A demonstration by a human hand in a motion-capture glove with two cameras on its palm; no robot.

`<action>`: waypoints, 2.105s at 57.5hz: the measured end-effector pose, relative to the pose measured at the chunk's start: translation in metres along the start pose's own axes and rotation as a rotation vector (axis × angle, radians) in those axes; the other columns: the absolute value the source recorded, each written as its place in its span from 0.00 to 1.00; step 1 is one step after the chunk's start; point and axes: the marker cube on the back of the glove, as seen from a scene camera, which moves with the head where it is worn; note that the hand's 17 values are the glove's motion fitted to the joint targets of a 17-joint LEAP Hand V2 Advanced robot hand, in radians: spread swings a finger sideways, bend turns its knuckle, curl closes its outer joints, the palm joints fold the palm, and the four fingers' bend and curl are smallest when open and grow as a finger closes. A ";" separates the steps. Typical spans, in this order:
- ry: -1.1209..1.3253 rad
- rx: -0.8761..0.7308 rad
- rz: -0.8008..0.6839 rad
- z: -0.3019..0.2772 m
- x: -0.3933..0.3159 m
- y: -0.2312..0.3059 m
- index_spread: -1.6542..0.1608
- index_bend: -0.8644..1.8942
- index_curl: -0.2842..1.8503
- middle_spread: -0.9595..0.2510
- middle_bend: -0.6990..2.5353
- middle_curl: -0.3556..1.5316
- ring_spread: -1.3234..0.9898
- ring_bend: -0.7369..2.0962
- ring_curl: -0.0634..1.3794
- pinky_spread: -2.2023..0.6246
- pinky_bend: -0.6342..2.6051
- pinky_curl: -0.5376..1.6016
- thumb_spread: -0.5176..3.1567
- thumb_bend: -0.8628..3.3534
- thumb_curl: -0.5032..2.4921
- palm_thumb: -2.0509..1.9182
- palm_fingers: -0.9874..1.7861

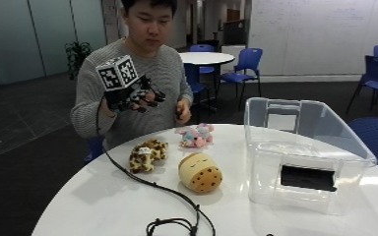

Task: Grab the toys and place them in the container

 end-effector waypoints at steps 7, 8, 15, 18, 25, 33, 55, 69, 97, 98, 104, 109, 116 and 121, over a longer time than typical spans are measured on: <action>0.003 0.000 -0.002 -0.002 0.001 -0.004 0.76 0.41 0.19 0.67 0.26 0.21 0.51 0.35 0.09 0.78 0.35 0.33 0.38 0.21 0.18 0.52 0.45; 0.004 0.000 -0.002 -0.002 0.002 -0.005 0.76 0.41 0.19 0.66 0.26 0.22 0.50 0.35 0.10 0.78 0.36 0.33 0.40 0.21 0.18 0.52 0.45; 0.009 -0.008 0.010 -0.002 0.004 -0.005 0.72 0.41 0.22 0.63 0.27 0.23 0.48 0.35 0.11 0.78 0.36 0.35 0.47 0.21 0.19 0.52 0.43; 0.014 -0.008 0.011 -0.001 0.007 -0.006 0.71 0.41 0.22 0.63 0.27 0.24 0.48 0.36 0.12 0.78 0.37 0.35 0.49 0.21 0.20 0.52 0.43; 0.005 -0.023 0.021 0.001 0.010 -0.008 0.70 0.41 0.24 0.62 0.27 0.26 0.47 0.36 0.13 0.78 0.37 0.36 0.51 0.21 0.21 0.51 0.42; 0.010 -0.043 0.025 0.002 0.015 -0.013 0.69 0.41 0.26 0.61 0.27 0.27 0.47 0.37 0.15 0.78 0.37 0.37 0.53 0.20 0.22 0.51 0.42; 0.033 -0.147 0.083 0.036 0.055 -0.044 0.69 0.40 0.29 0.61 0.27 0.30 0.47 0.38 0.18 0.78 0.39 0.39 0.54 0.20 0.23 0.51 0.40; 0.191 -0.279 0.179 0.154 0.058 -0.005 0.68 0.37 0.30 0.61 0.26 0.31 0.47 0.40 0.20 0.79 0.43 0.41 0.52 0.20 0.25 0.52 0.40; 0.156 -0.133 0.126 0.147 0.057 -0.019 0.68 0.39 0.29 0.54 0.39 0.40 0.37 0.60 0.33 0.68 0.45 0.41 0.46 0.24 0.33 0.65 0.69; 0.148 -0.137 0.123 0.145 0.058 -0.020 0.68 0.41 0.30 0.54 0.40 0.41 0.37 0.60 0.33 0.68 0.45 0.41 0.45 0.25 0.34 0.65 0.71; 0.081 -0.117 0.107 0.100 0.066 -0.043 0.69 0.44 0.33 0.55 0.41 0.43 0.37 0.59 0.35 0.66 0.45 0.42 0.41 0.24 0.36 0.67 0.72; 0.080 -0.011 0.082 0.034 0.072 -0.070 0.70 0.46 0.36 0.55 0.42 0.44 0.36 0.60 0.36 0.65 0.44 0.43 0.39 0.24 0.38 0.67 0.72; 0.134 0.093 0.041 -0.028 0.069 -0.094 0.71 0.47 0.39 0.55 0.43 0.46 0.36 0.59 0.38 0.65 0.45 0.43 0.36 0.23 0.40 0.67 0.72; 0.143 0.105 0.023 -0.041 0.069 -0.107 0.71 0.48 0.41 0.56 0.43 0.48 0.36 0.60 0.39 0.64 0.45 0.44 0.34 0.23 0.42 0.67 0.72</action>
